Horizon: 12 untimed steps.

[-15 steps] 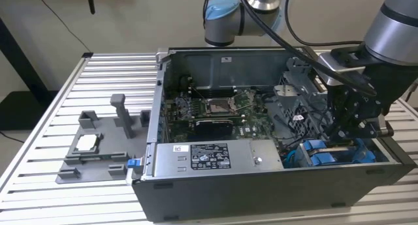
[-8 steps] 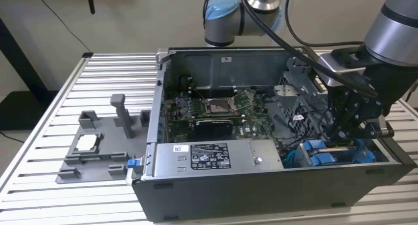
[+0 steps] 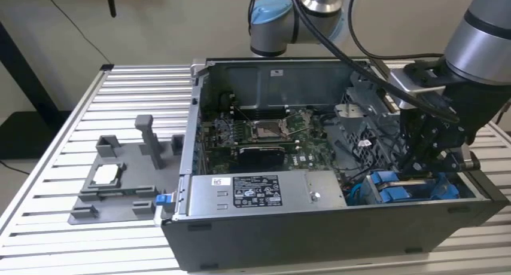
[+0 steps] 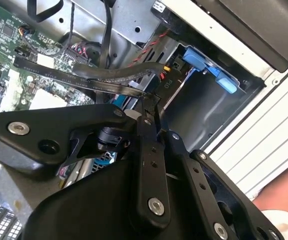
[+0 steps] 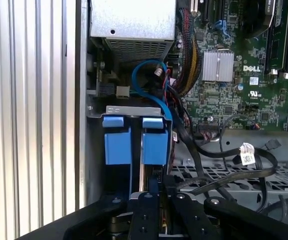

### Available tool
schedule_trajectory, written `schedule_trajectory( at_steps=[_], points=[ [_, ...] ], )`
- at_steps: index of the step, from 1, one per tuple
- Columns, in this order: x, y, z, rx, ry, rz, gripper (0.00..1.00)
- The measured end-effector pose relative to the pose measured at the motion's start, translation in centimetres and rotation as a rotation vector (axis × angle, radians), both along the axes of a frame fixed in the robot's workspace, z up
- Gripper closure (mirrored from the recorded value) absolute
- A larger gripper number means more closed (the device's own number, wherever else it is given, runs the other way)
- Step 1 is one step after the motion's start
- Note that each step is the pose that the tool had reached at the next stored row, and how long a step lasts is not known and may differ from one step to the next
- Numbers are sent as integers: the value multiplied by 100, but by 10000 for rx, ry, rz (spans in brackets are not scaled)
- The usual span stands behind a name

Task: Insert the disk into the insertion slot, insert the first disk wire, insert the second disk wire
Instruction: 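Insert the second disk wire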

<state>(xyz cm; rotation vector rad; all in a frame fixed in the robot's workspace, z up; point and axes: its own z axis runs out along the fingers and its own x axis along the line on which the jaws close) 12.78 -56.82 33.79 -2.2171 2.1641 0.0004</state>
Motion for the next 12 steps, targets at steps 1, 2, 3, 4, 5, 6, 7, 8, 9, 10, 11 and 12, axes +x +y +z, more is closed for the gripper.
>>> schedule_trajectory(
  at_steps=[1,2,3,4,5,6,7,8,9,10,11,12],
  points=[
    [0,-1,-4,-4,0,0,84],
    [0,-2,-8,-5,0,0,84],
    [0,-3,-12,-4,0,0,84],
    [0,-4,-15,0,0,0,82],
    [0,-6,-16,0,0,-1,82],
    [0,-9,-15,0,5,-1,82],
    [0,-11,-11,1,14,0,76],
    [0,-12,-3,2,29,0,76],
    [0,-14,10,2,49,0,76],
    [0,-15,27,0,68,0,76],
    [0,-16,42,1,84,-1,76],
    [0,-17,57,0,95,-1,76]
  ],
)
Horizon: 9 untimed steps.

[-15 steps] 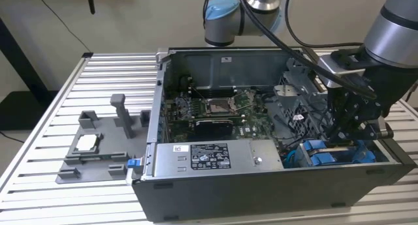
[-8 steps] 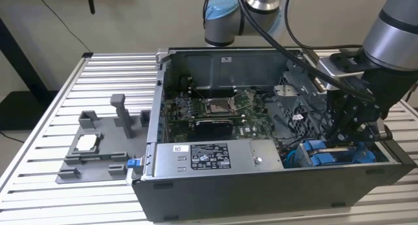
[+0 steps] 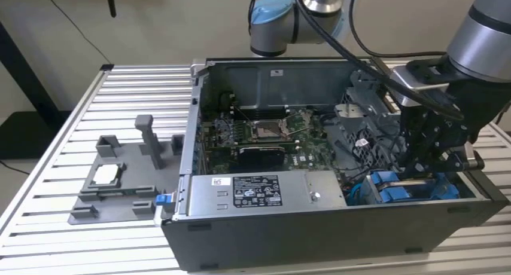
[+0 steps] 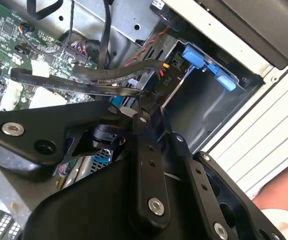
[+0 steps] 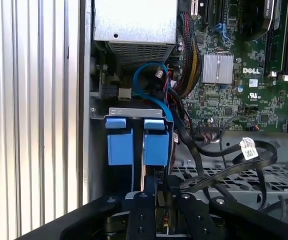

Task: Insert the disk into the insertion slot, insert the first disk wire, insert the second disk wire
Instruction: 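Insert the second disk wire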

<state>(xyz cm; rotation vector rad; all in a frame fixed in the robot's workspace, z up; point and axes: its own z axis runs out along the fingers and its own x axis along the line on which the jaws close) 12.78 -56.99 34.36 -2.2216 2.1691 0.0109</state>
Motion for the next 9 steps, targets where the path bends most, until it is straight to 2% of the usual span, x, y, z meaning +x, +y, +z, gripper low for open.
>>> schedule_trajectory(
  at_steps=[9],
  points=[
    [0,0,159,0,16,0,76]
  ],
)
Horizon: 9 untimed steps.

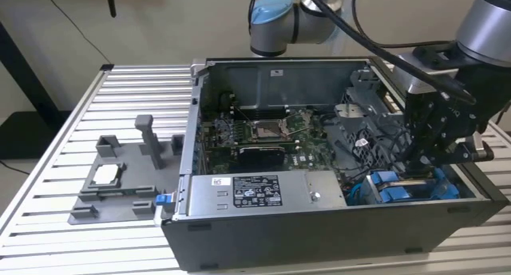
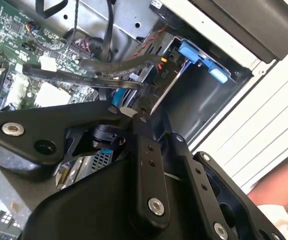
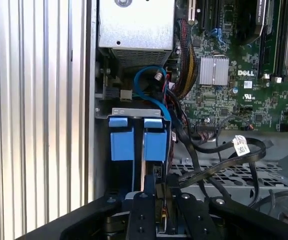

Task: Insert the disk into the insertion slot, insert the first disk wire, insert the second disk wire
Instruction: 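Insert the second disk wire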

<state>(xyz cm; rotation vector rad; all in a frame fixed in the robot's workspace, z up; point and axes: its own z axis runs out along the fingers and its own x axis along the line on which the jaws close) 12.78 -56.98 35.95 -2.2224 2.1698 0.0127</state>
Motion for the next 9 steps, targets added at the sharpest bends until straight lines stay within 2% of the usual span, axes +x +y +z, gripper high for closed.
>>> schedule_trajectory(
  at_steps=[9],
  points=[
    [0,0,164,0,0,0,76]
  ],
)
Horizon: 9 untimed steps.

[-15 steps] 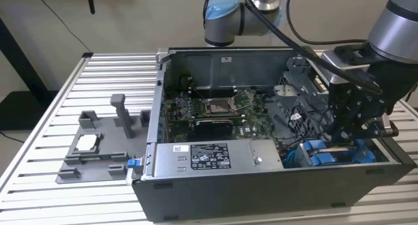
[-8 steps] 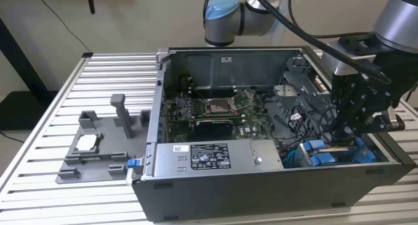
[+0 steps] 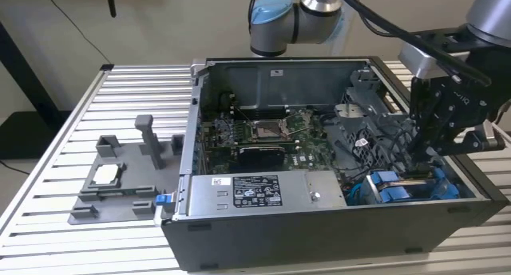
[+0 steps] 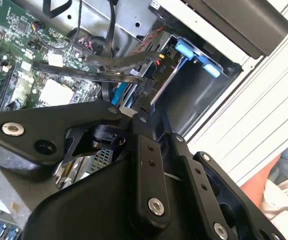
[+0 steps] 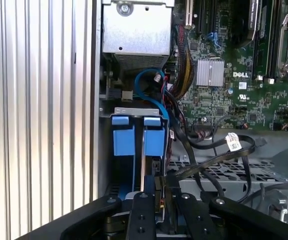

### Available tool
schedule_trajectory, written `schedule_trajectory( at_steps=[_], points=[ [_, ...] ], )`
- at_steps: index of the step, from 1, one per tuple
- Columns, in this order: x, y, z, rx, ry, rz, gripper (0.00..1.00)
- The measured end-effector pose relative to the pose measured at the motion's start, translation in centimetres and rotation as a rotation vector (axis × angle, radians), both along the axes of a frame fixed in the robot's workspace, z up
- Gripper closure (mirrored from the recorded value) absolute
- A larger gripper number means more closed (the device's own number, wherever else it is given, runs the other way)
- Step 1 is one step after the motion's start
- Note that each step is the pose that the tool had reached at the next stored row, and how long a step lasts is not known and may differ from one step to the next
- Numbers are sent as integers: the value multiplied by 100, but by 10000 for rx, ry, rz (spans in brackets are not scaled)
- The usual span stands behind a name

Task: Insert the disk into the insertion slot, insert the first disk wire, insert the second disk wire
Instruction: 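Insert the second disk wire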

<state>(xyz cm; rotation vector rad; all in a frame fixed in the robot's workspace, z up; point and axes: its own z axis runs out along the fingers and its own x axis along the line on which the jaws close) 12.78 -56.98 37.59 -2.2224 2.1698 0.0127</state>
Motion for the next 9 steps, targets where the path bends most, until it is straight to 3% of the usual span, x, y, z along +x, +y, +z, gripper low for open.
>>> schedule_trajectory(
  at_steps=[9],
  points=[
    [0,0,17,1,0,0,76]
  ],
)
